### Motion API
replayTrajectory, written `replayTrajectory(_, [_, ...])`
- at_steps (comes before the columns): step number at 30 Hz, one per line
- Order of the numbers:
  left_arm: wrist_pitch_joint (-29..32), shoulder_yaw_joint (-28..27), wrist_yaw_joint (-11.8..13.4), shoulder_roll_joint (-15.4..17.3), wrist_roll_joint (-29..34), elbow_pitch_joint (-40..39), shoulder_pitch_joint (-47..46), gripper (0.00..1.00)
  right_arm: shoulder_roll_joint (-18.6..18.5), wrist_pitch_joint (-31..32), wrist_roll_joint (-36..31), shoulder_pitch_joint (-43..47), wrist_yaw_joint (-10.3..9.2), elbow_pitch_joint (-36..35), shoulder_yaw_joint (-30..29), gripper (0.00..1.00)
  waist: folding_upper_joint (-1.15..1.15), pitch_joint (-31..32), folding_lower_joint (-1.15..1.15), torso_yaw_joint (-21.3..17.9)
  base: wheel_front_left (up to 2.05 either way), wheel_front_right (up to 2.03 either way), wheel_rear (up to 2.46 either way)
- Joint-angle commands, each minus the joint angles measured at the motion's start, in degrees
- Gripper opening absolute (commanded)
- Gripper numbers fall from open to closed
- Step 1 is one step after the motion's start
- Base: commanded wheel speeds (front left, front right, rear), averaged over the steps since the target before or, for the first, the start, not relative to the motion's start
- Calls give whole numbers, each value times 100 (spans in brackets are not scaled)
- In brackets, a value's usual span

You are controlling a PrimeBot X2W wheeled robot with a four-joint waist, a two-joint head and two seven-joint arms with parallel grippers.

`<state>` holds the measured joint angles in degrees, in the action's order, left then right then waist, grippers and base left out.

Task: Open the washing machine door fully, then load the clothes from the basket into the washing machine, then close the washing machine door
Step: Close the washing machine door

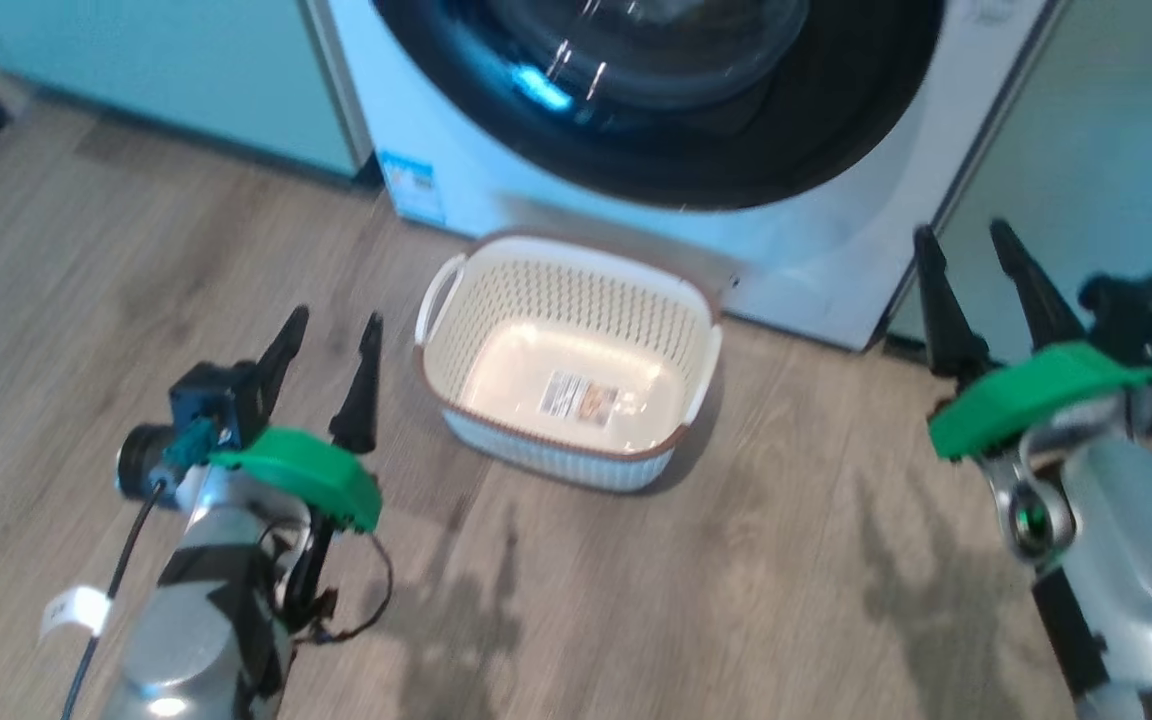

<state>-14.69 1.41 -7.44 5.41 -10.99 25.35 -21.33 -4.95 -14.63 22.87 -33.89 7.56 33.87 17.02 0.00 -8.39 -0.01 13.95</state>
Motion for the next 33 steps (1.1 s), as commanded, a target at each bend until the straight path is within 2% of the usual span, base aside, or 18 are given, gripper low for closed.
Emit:
replayTrajectory(1, [-30, -156, -3, 268, -84, -100, -46, 100, 18, -37, 4, 131, -8, -282, -75, 100, 0, 419, 1, -284, 0, 0, 0])
replayTrajectory(13, [-30, -107, -4, 633, -371, -98, 273, 100, -97, -37, -432, 1572, -8, -1116, -1122, 100, 0, 869, 1, -878, 0, 0, 0])
replayTrajectory(24, [-30, -245, -4, 661, -424, -183, 571, 100, -5, -37, -858, 2440, -8, -1768, -1787, 100, 0, 1019, 1, -1330, 0, 0, 0])
replayTrajectory(33, [-30, -173, -4, 625, -442, -82, 644, 100, 66, -37, -1004, 2872, -8, -1860, -2026, 100, 0, 1040, 1, -1445, 0, 0, 0])
